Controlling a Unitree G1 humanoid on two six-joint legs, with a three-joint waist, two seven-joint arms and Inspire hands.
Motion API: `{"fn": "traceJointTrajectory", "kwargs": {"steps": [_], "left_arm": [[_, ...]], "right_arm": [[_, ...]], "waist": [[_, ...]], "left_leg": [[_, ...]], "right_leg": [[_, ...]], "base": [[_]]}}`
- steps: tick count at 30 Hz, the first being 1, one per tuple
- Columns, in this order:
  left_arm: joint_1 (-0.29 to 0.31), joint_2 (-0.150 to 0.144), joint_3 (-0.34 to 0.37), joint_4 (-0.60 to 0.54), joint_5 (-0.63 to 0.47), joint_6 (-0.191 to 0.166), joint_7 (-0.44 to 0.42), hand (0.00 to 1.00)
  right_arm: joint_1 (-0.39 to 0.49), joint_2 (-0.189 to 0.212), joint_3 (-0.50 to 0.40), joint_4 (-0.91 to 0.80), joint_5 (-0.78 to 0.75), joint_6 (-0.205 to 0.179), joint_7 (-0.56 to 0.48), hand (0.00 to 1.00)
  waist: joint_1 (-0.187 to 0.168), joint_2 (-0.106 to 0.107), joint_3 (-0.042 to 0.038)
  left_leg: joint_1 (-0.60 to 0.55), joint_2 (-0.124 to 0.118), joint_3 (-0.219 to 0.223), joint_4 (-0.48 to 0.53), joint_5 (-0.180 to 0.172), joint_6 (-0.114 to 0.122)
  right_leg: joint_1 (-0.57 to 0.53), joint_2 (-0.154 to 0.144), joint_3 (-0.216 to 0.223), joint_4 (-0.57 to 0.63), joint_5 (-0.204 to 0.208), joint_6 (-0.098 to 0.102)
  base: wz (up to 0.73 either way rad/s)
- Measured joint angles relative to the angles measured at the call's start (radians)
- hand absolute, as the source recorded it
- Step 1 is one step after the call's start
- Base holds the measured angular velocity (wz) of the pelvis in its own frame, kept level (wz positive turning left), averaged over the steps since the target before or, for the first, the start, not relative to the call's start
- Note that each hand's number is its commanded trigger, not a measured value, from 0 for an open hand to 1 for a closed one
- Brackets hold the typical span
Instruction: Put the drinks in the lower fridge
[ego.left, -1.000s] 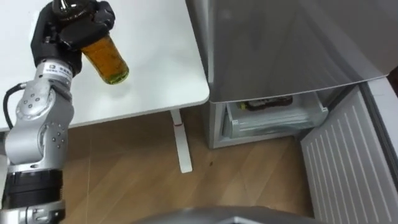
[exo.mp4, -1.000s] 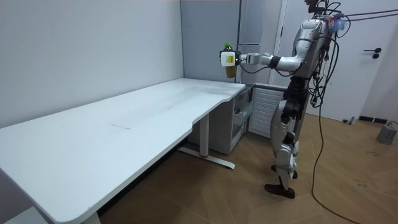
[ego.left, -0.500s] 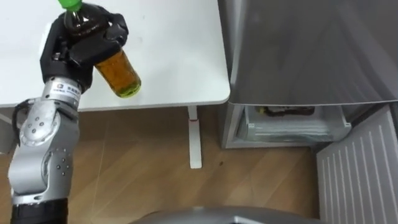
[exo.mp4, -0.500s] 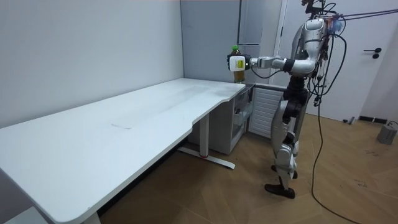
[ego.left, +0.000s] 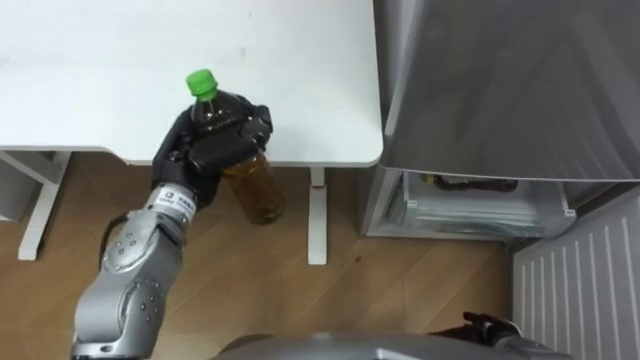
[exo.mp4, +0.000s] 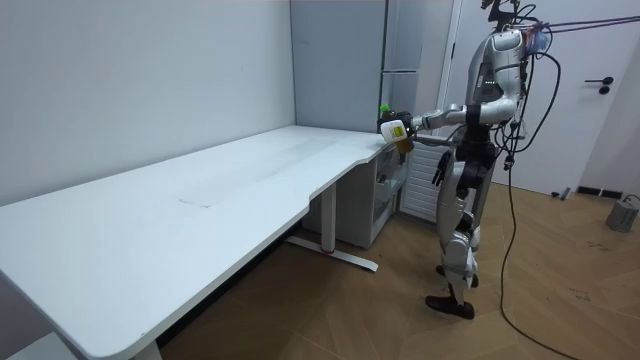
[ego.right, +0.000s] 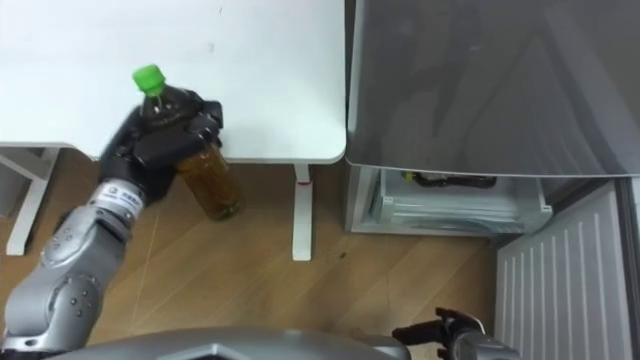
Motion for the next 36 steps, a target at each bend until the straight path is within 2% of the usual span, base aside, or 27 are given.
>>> {"fn": "traceJointTrajectory", "kwargs": {"steps": [6,11,14,17,23,25,28,31,36], "left_arm": [[0.002,0.002,-0.025,0.03,-0.001,-0.001,-0.024,1.0],[0.003,0.001,-0.046,0.049,0.003,-0.004,-0.03,1.0],[0.003,0.002,-0.056,0.096,0.013,-0.02,-0.031,1.0],[0.003,0.008,-0.056,0.126,0.011,-0.025,-0.031,1.0],[0.003,0.008,-0.056,0.161,0.012,-0.036,-0.031,1.0],[0.003,0.007,-0.058,0.161,0.012,-0.053,-0.031,1.0],[0.002,0.007,-0.063,0.161,0.035,-0.075,-0.031,1.0],[0.002,0.015,-0.076,0.168,0.094,-0.09,-0.031,1.0],[0.002,0.026,-0.078,0.17,0.133,-0.092,-0.031,1.0]], "right_arm": [[-0.015,0.013,0.02,-0.014,0.003,-0.004,0.024,0.0],[-0.027,0.017,0.044,-0.043,-0.001,-0.01,0.044,0.0],[-0.033,0.029,0.045,-0.063,-0.005,-0.033,0.044,0.0],[-0.03,0.029,0.072,-0.115,0.0,-0.047,0.043,0.0],[-0.008,0.029,0.083,-0.267,0.002,-0.055,0.072,0.0],[-0.005,0.028,0.112,-0.323,0.002,-0.057,0.085,0.0],[0.0,0.032,0.127,-0.367,-0.002,-0.06,0.122,0.0],[0.017,0.029,0.155,-0.419,-0.009,-0.066,0.145,0.0],[0.052,0.027,0.163,-0.536,-0.01,-0.072,0.198,0.0]], "waist": [[0.001,-0.007,0.0001],[0.026,-0.021,-0.0048],[0.035,-0.03,-0.0096],[0.038,-0.03,-0.0092],[0.048,-0.023,-0.0012],[0.045,-0.022,0.0047],[0.043,-0.025,0.007],[0.044,-0.031,0.0053],[0.047,-0.042,0.0005]], "left_leg": [[-0.018,-0.003,-0.003,0.01,0.0,0.0],[-0.026,-0.005,-0.001,0.016,0.001,0.003],[-0.028,-0.006,-0.002,0.02,0.002,0.003],[-0.042,-0.006,-0.004,0.03,0.001,0.003],[-0.047,-0.005,-0.005,0.03,0.001,0.003],[-0.047,-0.004,-0.005,0.03,0.001,0.003],[-0.049,-0.004,-0.004,0.025,0.002,0.003],[-0.052,-0.004,-0.004,0.028,0.002,0.003],[-0.053,-0.004,0.0,0.031,0.002,0.003]], "right_leg": [[-0.016,-0.004,0.0,0.014,-0.001,0.001],[-0.027,-0.006,0.001,0.014,-0.002,0.001],[-0.027,-0.007,-0.003,0.014,-0.003,0.002],[-0.032,-0.007,-0.009,0.015,-0.003,0.002],[-0.036,-0.008,-0.017,0.023,-0.003,0.002],[-0.039,-0.01,-0.022,0.031,-0.003,0.003],[-0.043,-0.01,-0.022,0.032,-0.003,0.003],[-0.043,-0.01,-0.023,0.032,-0.003,0.003],[-0.047,-0.01,-0.019,0.038,-0.003,0.003]], "base": [[0.01],[0.0],[0.04],[0.06],[0.03],[0.02],[0.0],[0.0],[-0.02]]}}
